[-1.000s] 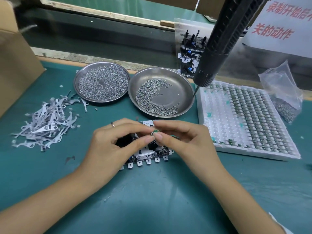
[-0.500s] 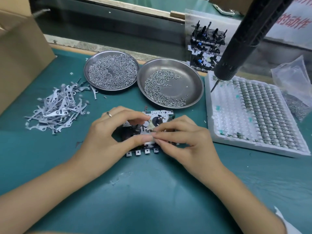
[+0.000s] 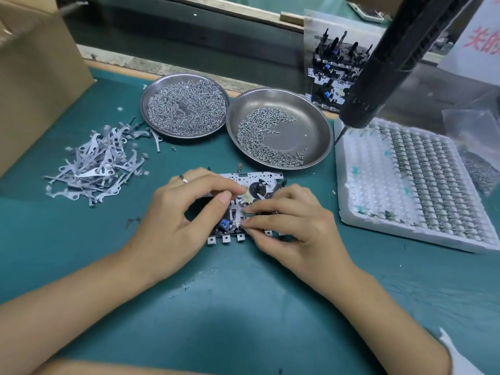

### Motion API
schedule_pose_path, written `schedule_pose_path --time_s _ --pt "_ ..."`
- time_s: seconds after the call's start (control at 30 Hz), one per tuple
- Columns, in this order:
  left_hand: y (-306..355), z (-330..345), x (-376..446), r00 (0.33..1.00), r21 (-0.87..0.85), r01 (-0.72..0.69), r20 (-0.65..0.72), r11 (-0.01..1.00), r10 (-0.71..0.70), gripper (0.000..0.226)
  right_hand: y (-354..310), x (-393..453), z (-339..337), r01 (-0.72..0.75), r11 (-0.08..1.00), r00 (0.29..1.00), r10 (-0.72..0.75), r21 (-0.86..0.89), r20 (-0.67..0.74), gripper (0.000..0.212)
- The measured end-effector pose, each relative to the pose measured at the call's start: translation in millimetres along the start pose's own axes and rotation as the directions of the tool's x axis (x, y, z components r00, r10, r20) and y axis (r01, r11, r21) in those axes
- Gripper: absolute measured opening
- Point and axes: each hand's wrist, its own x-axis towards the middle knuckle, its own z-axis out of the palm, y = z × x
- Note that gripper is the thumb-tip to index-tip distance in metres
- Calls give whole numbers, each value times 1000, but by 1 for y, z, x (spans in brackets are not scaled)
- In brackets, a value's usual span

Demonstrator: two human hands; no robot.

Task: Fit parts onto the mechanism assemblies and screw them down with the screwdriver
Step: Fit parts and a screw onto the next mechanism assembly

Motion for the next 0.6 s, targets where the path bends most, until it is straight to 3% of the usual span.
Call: schedule_pose_path --time_s 0.2,0.33,0.43,0.6 --pt "2 0 0 1000 11 -14 9 1000 14 17 1 -1 2 15 1000 1000 -15 -15 22 8" --pt "0 1 -2 989 183 -122 109 976 103 28 3 -2 0 37 999 997 -38 19 63 10" --pt "-4 4 -4 980 314 -174 153 933 131 37 2 -1 -1 -39 993 998 35 111 45 12" --pt "-6 6 -5 982 340 -168 136 925 128 37 -4 -1 -1 -146 968 989 143 203 26 11"
